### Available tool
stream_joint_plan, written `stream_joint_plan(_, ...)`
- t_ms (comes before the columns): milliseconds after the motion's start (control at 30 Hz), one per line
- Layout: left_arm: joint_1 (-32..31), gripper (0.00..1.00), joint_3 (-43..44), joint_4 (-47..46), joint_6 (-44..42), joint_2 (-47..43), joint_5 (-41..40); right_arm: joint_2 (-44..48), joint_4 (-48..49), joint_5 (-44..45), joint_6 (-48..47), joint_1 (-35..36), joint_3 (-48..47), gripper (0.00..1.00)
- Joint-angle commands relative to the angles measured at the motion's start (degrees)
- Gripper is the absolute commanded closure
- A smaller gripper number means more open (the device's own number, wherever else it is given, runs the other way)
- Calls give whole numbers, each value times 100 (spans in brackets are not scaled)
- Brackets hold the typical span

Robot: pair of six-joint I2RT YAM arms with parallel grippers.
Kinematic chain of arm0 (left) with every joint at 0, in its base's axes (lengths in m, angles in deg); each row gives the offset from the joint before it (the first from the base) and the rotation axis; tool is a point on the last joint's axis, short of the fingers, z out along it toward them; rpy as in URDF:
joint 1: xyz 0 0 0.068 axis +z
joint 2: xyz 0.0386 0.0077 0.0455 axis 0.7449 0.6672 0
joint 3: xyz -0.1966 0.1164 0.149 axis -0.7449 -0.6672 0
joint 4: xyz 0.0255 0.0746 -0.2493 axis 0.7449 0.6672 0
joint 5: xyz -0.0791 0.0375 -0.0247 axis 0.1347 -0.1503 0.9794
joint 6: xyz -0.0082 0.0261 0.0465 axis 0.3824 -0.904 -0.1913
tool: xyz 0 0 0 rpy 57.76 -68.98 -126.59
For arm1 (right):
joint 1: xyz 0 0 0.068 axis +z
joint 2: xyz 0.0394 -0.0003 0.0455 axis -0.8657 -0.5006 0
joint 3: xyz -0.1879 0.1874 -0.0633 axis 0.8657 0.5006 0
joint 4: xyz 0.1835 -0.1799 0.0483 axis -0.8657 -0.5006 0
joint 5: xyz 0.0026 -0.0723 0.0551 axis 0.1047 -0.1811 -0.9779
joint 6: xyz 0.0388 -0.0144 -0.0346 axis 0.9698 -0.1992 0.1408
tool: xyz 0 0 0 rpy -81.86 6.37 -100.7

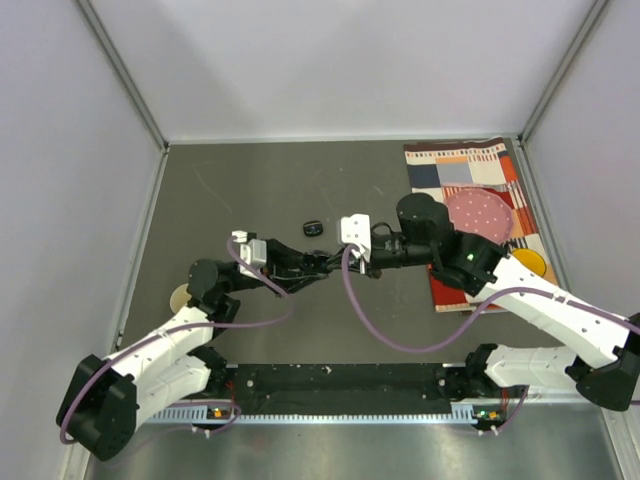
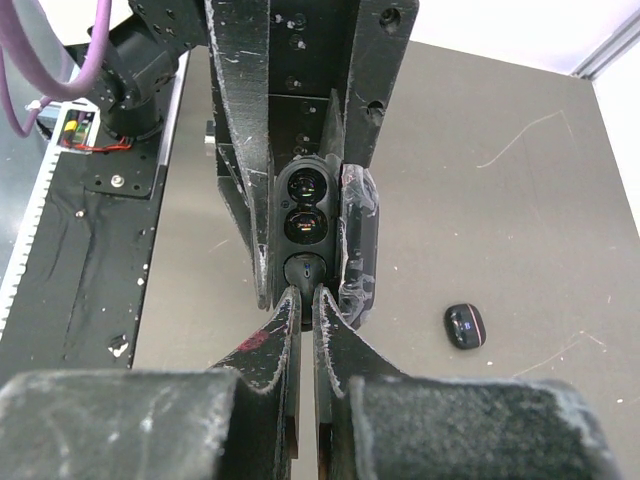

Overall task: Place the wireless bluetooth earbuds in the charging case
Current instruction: Place the earbud in the charging case.

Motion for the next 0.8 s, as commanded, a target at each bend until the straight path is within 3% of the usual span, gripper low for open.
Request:
stream_joint_plan(0, -35, 100, 19, -238, -406, -236, -195, -112, -22, 373, 61, 98, -122, 100)
stream_joint_plan(167, -44, 100, 72, -264, -380, -175, -142, -227, -22, 593, 254, 98, -245, 86)
stream_joint_plan(233, -44, 100, 63, -317, -371, -166, -159, -262, -13, 637, 272, 98, -280, 74)
stream_joint_plan(333, -52, 100, 45, -325, -380, -175, -212, -262, 5, 707, 325, 98, -324, 69)
stream_joint_plan(767, -52, 100, -95, -177, -494, -298, -625, 634, 1164, 637, 650, 98, 264, 63)
